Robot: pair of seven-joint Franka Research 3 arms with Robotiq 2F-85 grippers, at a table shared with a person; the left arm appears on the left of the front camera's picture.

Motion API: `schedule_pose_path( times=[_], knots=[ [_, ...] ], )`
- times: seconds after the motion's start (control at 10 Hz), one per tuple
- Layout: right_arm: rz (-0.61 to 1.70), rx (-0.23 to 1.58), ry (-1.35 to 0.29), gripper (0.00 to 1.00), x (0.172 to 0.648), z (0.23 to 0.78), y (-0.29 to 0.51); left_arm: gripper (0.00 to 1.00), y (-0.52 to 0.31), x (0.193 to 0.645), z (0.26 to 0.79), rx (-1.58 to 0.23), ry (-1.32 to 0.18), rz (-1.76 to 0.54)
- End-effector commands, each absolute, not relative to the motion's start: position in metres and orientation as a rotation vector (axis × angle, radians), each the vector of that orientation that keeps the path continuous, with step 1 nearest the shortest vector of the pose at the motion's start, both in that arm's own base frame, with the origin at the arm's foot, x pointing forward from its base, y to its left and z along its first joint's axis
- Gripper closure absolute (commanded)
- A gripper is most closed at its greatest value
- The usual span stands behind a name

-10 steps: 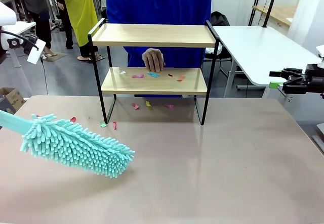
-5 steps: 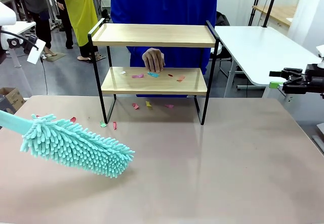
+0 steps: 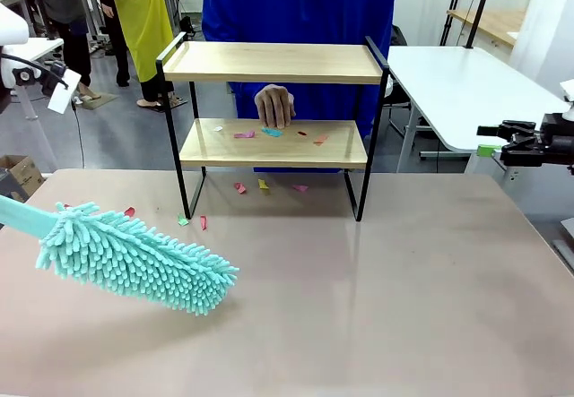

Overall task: Clean the shelf.
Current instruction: Clean the specific section of the Shelf indicated by the human with the Duster.

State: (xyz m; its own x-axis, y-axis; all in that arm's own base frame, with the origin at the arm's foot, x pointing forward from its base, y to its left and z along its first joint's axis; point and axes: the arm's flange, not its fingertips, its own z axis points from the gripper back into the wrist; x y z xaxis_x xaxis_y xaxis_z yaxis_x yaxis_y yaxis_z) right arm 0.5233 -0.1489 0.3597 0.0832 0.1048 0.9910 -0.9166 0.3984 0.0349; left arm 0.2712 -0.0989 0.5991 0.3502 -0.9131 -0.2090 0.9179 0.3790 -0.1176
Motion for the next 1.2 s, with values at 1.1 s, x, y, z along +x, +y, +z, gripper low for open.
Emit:
schedule_pose_path(
  times=[1.1],
  knots=[
    [0.915,0.839,-1.221,0.00,0.524,0.364,-0.147,0.87,-0.173,0.280,0.620,-0.339,-0.099,-0.921]
  ],
)
